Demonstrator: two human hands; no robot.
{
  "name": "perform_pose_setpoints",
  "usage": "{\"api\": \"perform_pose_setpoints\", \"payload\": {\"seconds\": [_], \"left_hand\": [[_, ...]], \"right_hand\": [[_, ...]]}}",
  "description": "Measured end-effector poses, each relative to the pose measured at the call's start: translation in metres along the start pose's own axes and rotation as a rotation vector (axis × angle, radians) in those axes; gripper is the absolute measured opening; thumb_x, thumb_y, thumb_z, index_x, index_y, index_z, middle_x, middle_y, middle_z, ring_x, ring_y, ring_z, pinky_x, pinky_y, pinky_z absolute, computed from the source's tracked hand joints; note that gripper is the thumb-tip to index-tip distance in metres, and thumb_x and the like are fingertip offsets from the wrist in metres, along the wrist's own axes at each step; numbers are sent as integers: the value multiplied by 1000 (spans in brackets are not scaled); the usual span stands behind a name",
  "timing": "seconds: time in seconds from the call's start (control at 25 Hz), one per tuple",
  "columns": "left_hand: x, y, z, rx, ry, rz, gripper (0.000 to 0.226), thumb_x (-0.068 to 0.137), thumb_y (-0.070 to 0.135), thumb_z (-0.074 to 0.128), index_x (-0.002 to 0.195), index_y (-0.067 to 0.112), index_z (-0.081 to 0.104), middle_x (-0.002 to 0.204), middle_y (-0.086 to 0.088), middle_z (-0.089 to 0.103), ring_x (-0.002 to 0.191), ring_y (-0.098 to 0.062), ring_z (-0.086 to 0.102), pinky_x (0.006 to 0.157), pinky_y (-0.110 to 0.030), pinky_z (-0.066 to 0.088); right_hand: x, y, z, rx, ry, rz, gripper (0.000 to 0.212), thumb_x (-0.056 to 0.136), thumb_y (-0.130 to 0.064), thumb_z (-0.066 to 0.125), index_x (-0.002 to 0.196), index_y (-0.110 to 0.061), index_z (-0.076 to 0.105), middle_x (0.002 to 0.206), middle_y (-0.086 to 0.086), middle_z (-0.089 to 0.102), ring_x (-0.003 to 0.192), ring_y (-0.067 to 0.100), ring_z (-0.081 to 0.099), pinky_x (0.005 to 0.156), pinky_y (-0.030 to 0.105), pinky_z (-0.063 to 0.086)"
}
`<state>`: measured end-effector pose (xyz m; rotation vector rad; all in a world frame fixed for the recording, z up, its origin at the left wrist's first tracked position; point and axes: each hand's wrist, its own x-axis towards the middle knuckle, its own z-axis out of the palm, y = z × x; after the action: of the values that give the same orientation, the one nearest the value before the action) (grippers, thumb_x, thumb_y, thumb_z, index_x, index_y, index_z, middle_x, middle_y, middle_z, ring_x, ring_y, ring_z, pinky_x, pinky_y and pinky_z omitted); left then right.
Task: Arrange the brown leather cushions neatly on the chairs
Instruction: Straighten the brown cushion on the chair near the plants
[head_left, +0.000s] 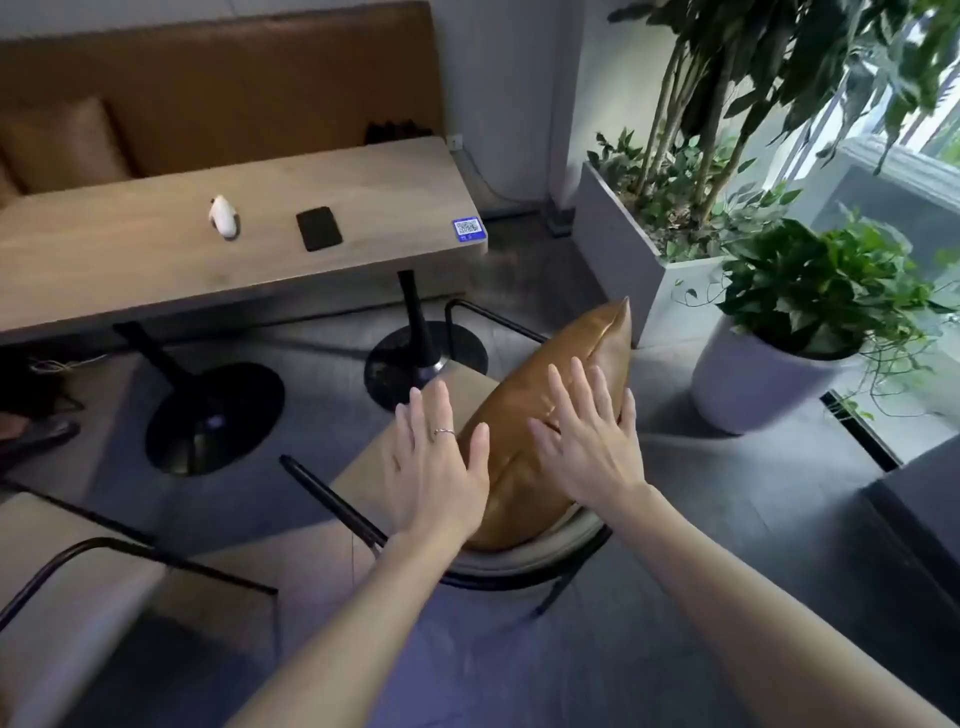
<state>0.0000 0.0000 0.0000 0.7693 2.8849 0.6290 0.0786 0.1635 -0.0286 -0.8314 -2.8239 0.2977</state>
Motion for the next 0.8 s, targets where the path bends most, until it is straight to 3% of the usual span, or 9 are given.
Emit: {"api": "perform_pose_setpoints", "payload": {"seconds": [0.16, 0.32, 0.4, 0.48, 0.56, 0.64, 0.72, 0.8], "left_hand": [[-7, -14, 45, -209, -151, -198, 70, 100, 61, 17, 161, 30, 3, 171, -5, 5, 155, -23, 5, 121, -49, 10], [-13, -16, 68, -472, 21, -288, 71, 99, 58, 36, 159, 23, 21, 165, -8, 29, 149, -27, 28, 119, -47, 25], [-17, -15, 73, -607, 64, -474, 80, 93, 63, 48, 158, 24, 23, 161, -7, 37, 145, -30, 35, 115, -49, 30], [-24, -12, 78, -729, 62, -738, 99, 81, 75, 57, 158, 27, 19, 164, -6, 30, 147, -32, 30, 115, -54, 30], [-29, -5, 79, -917, 74, -1004, 113, 71, 79, 64, 159, 29, 14, 166, -3, 23, 148, -32, 27, 115, -55, 30], [-30, 0, 81, -1182, 128, -1181, 121, 63, 76, 74, 158, 33, 13, 161, -1, 32, 141, -32, 39, 113, -52, 35], [-29, 1, 82, -1339, 144, -1218, 134, 47, 79, 79, 157, 39, 12, 155, 2, 40, 132, -31, 48, 109, -55, 41], [-26, 0, 85, -1333, 171, -1184, 134, 40, 79, 78, 154, 41, 18, 150, 4, 46, 125, -30, 55, 104, -57, 46]], "right_hand": [[-14, 11, 42, 106, -65, 67, 66, 100, -63, 17, 160, -34, 9, 171, 0, 5, 156, 24, -3, 122, 51, 1], [-14, 16, 52, 201, -30, 54, 62, 102, -61, 18, 159, -38, 9, 170, -6, 2, 155, 18, -7, 124, 48, 2], [-15, 19, 50, 274, 12, 63, 54, 105, -52, 23, 157, -36, 22, 169, -5, 13, 156, 19, 2, 124, 49, 10], [-19, 25, 47, 399, 151, 108, 42, 107, -35, 35, 147, -25, 44, 160, 3, 37, 149, 26, 26, 116, 52, 28], [-21, 34, 46, 508, 213, 281, 36, 98, -20, 45, 134, -18, 50, 146, 7, 48, 133, 33, 44, 102, 53, 39], [-20, 46, 43, 635, 87, 581, 51, 90, -16, 49, 141, -18, 42, 149, 10, 42, 129, 37, 46, 103, 54, 39], [-16, 64, 53, 755, -100, 816, 74, 86, -20, 56, 153, -19, 24, 157, 13, 33, 133, 41, 45, 105, 52, 40], [-15, 79, 71, 946, -251, 958, 97, 75, -25, 66, 156, -24, 13, 151, 14, 43, 127, 42, 52, 96, 48, 47]]}}
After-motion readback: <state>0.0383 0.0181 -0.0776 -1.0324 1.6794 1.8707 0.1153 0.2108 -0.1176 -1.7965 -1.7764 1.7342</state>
